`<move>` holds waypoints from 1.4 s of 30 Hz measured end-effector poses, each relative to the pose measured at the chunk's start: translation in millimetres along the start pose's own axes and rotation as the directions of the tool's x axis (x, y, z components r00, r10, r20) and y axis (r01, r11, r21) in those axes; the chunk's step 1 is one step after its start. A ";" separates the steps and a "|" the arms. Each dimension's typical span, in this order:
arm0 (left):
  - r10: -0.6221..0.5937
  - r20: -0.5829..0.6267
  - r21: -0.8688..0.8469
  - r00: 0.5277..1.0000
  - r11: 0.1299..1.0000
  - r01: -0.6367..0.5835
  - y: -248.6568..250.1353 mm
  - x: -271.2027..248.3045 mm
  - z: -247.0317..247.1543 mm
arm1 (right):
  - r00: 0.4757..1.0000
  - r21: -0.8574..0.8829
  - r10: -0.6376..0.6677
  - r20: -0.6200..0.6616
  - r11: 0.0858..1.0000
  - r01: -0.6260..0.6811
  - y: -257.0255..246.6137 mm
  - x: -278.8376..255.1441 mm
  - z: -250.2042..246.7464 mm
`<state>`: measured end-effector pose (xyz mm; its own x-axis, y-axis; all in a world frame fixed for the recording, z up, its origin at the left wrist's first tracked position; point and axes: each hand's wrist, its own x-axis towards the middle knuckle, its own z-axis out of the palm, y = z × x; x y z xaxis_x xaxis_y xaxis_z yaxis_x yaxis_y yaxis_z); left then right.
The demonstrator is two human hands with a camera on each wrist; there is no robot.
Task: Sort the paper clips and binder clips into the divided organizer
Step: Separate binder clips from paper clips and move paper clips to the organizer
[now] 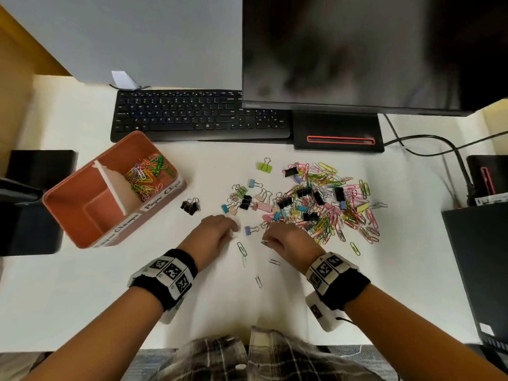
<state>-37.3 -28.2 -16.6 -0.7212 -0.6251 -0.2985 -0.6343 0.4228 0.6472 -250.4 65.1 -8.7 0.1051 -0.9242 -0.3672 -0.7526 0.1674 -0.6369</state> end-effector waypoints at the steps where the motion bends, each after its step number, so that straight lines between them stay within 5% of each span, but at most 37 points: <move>1: 0.027 0.033 0.002 0.999 1.000 -0.027 3.1 -3.0 2.8 | 1.000 0.014 -0.001 -0.004 1.000 0.001 3.5 -7.0 -0.4; 6: 0.038 0.136 0.138 0.990 0.989 -0.057 9.2 -4.1 18.2 | 0.993 -0.043 0.051 0.107 0.998 -0.046 12.8 -38.4 9.8; 16: 0.075 0.049 0.238 0.996 0.968 -0.084 18.6 8.6 24.6 | 0.996 -0.074 0.078 0.049 0.994 -0.074 8.5 -32.9 20.3; 23: 0.000 0.073 0.040 0.997 0.999 -0.003 18.6 3.4 24.4 | 0.995 0.017 0.076 0.060 0.997 -0.077 12.8 -38.9 22.2; 27: -0.050 -0.027 -0.014 0.998 0.999 0.050 12.1 -6.0 21.1 | 0.998 -0.015 0.017 0.060 1.000 -0.016 15.1 -43.2 24.6; 33: -0.135 -0.037 -0.083 0.990 0.988 0.131 15.7 -27.9 26.6 | 0.984 0.002 -0.032 -0.174 0.999 0.033 17.9 -41.4 12.2; 37: -0.264 0.003 -0.136 0.965 0.955 0.262 32.2 -29.2 43.5 | 0.983 -0.079 -0.012 -0.184 0.997 -0.003 14.0 -24.9 12.0; 42: -0.296 -0.086 -0.005 0.951 0.955 0.297 36.2 -21.3 52.4 | 0.986 -0.145 0.028 -0.166 0.988 -0.052 10.4 -14.3 9.3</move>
<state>-59.5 34.9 -23.6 -0.4742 -0.7764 -0.4152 -0.8186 0.2152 0.5326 -253.7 83.2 -16.4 -0.0252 -0.9634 -0.2670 -0.8431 0.1640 -0.5121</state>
